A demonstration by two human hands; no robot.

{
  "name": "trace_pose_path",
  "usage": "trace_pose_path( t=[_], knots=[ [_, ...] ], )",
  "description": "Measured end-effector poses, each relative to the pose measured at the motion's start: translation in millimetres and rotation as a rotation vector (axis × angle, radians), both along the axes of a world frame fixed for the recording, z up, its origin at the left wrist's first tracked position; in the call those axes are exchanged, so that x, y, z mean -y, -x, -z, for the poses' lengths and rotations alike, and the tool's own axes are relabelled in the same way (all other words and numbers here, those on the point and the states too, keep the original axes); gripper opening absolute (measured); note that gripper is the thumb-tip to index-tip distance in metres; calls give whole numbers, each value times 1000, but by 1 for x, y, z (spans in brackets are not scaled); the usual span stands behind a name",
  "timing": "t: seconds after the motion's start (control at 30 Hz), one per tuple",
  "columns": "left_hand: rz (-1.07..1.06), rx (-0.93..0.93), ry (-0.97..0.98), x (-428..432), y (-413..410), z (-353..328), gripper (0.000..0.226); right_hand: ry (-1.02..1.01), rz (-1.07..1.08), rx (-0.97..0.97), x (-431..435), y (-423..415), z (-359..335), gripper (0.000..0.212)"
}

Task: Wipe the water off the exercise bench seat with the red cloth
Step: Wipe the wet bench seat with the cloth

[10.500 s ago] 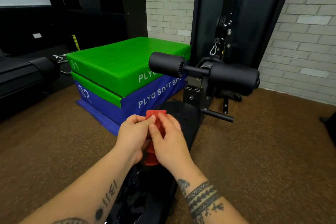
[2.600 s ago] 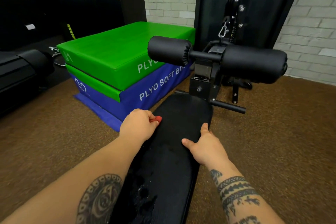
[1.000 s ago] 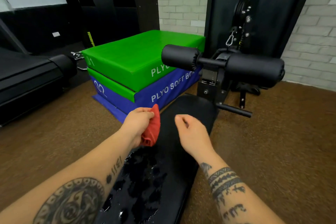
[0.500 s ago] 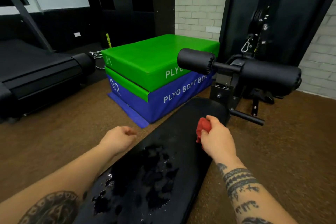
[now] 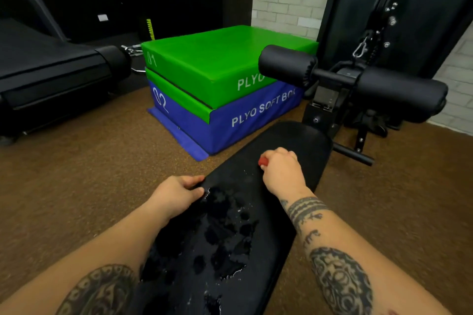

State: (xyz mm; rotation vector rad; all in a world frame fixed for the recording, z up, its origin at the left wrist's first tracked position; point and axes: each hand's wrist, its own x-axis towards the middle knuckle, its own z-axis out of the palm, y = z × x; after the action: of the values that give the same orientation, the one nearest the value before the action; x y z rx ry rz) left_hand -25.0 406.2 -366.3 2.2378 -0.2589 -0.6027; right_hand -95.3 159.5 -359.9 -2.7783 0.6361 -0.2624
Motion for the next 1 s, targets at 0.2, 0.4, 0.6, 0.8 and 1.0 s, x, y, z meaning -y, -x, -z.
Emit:
trace_pose_path(
  t=[0.2, 0.4, 0.6, 0.8, 1.0],
  knots=[
    [-16, 48, -24, 2, 1, 1, 39, -82, -142, -25, 0, -6, -7, 28],
    [-33, 68, -49, 3, 1, 4, 39, -268, -266, -124, 18, 7, -40, 28],
    [-52, 61, -52, 5, -2, 7, 37, -282, -230, -14, 4, -6, -24, 34],
    [-70, 23, -45, 6, -4, 6, 36, -132, -457, -68, -13, 20, -21, 41],
    [-69, 54, -78, 7, 1, 0, 39, -343, -375, -179, -1, 50, -41, 42]
  ],
)
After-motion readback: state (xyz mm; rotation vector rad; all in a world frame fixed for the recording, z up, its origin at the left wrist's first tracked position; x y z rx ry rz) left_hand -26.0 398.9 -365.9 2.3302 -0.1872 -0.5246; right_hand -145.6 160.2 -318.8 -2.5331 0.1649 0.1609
